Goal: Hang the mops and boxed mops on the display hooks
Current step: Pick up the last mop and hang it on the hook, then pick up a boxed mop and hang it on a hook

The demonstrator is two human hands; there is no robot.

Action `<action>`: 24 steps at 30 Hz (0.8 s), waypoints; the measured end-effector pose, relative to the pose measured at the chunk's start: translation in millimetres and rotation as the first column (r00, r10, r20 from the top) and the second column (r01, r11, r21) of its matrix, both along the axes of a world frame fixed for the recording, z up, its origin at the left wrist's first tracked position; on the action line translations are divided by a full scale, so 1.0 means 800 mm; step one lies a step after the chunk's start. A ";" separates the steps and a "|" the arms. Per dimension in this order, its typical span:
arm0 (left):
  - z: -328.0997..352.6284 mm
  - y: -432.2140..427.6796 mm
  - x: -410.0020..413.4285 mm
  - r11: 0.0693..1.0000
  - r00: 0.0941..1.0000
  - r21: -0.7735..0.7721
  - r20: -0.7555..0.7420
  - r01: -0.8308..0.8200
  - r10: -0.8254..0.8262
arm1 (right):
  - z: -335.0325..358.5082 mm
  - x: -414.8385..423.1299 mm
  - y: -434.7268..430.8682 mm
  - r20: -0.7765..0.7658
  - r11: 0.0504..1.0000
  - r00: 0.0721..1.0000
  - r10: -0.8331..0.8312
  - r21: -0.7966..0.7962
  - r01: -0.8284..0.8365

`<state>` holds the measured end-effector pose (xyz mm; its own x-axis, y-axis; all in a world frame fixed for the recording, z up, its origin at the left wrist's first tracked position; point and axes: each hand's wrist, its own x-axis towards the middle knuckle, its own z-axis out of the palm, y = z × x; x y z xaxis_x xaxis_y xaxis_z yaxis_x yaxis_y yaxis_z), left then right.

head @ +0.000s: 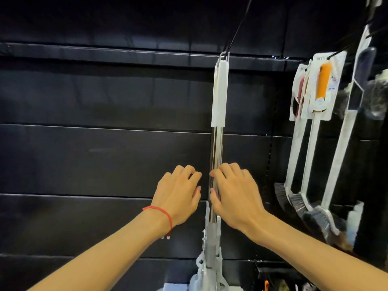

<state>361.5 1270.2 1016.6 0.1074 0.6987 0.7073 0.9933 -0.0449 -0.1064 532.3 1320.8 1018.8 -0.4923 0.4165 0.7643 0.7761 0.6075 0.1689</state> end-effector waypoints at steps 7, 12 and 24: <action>-0.064 -0.086 -0.011 0.983 0.980 -0.111 -0.151 -0.145 0.128 | -0.072 0.010 -0.073 0.126 0.995 0.991 0.042 -0.098 -0.030; -0.102 -0.162 -0.001 0.960 0.967 -0.168 -0.158 -0.224 0.198 | -0.122 0.016 -0.125 0.126 0.978 0.983 0.137 -0.178 -0.113; -0.211 -0.365 0.048 0.833 0.869 -0.262 -0.056 -0.487 0.491 | -0.223 0.040 -0.261 0.067 0.840 0.867 0.494 -0.294 -0.457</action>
<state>400.1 978.5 847.8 -0.3050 0.8149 0.4928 0.8943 0.4230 -0.1461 564.7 1112.0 840.4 -0.7708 0.2777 0.5734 0.3612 0.9318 0.0343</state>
